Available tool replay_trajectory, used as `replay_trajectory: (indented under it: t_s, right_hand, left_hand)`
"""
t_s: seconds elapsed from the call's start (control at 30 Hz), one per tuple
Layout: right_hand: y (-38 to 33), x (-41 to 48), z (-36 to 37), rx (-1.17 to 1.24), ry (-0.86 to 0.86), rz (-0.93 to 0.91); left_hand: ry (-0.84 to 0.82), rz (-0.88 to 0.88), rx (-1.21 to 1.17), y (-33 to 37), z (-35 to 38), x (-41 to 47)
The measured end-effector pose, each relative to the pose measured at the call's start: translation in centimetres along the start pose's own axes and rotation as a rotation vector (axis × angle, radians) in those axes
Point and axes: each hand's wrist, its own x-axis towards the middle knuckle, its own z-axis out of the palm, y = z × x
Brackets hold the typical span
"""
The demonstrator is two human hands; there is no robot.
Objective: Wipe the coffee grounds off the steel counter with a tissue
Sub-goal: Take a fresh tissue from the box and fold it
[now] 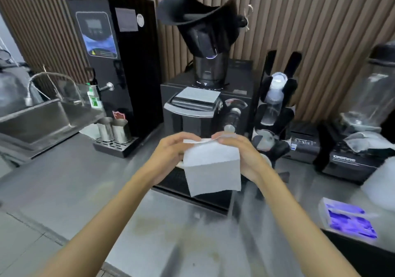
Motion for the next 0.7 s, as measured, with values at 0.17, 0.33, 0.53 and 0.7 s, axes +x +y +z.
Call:
replay_trajectory:
  t_s: [0.17,0.33,0.53,0.7]
  right_hand:
    - [0.5,1.8,5.1,-0.078,-0.003,0.044]
    - [1.4,4.2,7.5,-0.173,0.063,0.022]
    - [3.7,7.3,9.1,-0.399,0.190,0.011]
    - [4.6,10.2,10.8,-0.284,0.138,0.049]
  left_hand:
    - [-0.037,0.013,0.080,1.3,-6.0,-1.3]
    - [0.019,0.065,0.272,0.8,-9.5,-0.5]
    - [0.082,0.057,0.427,-1.7,-11.9,1.7]
    - [-0.006,0.009,0.431,-2.4,-14.6,3.9]
